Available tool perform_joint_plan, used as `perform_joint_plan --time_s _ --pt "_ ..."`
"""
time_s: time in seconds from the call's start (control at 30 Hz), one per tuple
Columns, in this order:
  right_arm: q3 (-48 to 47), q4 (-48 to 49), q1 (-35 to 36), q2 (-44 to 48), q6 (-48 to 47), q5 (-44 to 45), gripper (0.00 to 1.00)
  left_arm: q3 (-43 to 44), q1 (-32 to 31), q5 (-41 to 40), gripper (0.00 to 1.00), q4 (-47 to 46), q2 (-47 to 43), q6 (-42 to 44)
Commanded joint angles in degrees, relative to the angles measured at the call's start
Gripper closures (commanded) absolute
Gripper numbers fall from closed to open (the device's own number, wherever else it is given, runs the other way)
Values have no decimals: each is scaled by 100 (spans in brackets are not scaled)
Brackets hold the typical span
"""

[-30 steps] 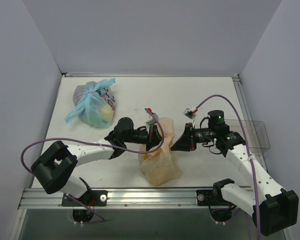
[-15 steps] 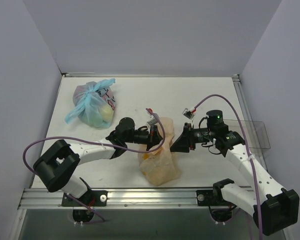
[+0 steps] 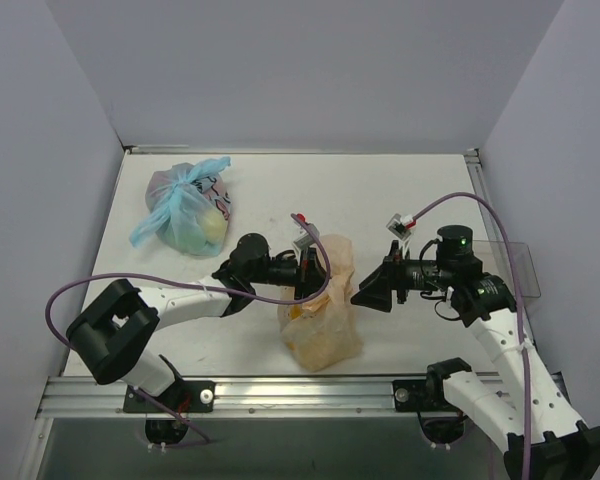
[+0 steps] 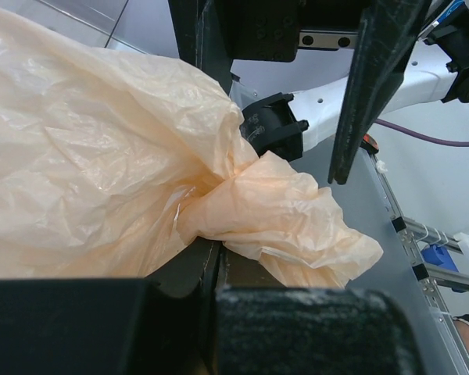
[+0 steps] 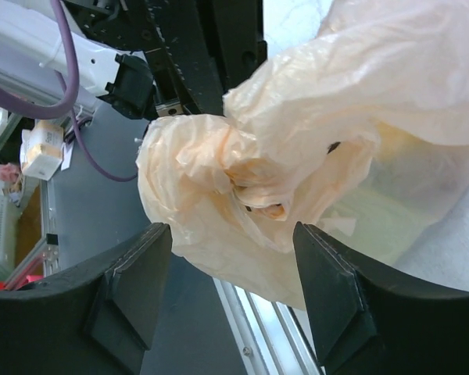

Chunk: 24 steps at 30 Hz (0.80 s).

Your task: Place the fake fruits into the plastic bag and tie a complex knot

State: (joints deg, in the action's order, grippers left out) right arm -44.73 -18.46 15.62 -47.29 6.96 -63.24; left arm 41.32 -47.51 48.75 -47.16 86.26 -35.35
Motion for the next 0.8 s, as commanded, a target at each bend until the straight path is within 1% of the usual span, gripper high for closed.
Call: perform_joint_plan --time_s 0.0,0.1,0.17,0.3,0.33,0.4,0.47,0.5,0.6,0.63,0.67,0.77 --pt "8 -281 -129 -17 -37 -12 36 219 57 170 100 -338 -197 11" --pt "122 -290 -164 -70 -133 66 41 254 66 179 100 -320 -197 11" --pt "166 -255 -164 -149 -247 180 46 271 66 187 100 -312 -180 2" --pt "307 43 -182 -342 -309 295 58 315 49 205 100 -320 -144 -7" --pt "316 157 -199 -386 -318 312 64 315 48 214 100 -320 -144 -15" --pt "342 237 -322 -404 -318 234 66 307 40 231 100 -320 -162 -15" --pt "325 342 -454 -448 -275 -2 67 298 48 223 100 -320 -171 -7" --pt "333 395 -533 -465 -231 -308 67 280 40 222 100 -329 -171 -7" --pt "386 755 -560 -527 120 -775 63 263 40 240 100 -364 -162 -7" --pt "404 982 -568 -545 226 -873 61 280 40 257 100 -373 -162 2" --pt "473 1106 -560 -545 427 -935 60 280 31 258 100 -373 -162 2" --pt "562 1415 -542 -588 587 -1032 58 306 22 249 100 -382 -144 2"
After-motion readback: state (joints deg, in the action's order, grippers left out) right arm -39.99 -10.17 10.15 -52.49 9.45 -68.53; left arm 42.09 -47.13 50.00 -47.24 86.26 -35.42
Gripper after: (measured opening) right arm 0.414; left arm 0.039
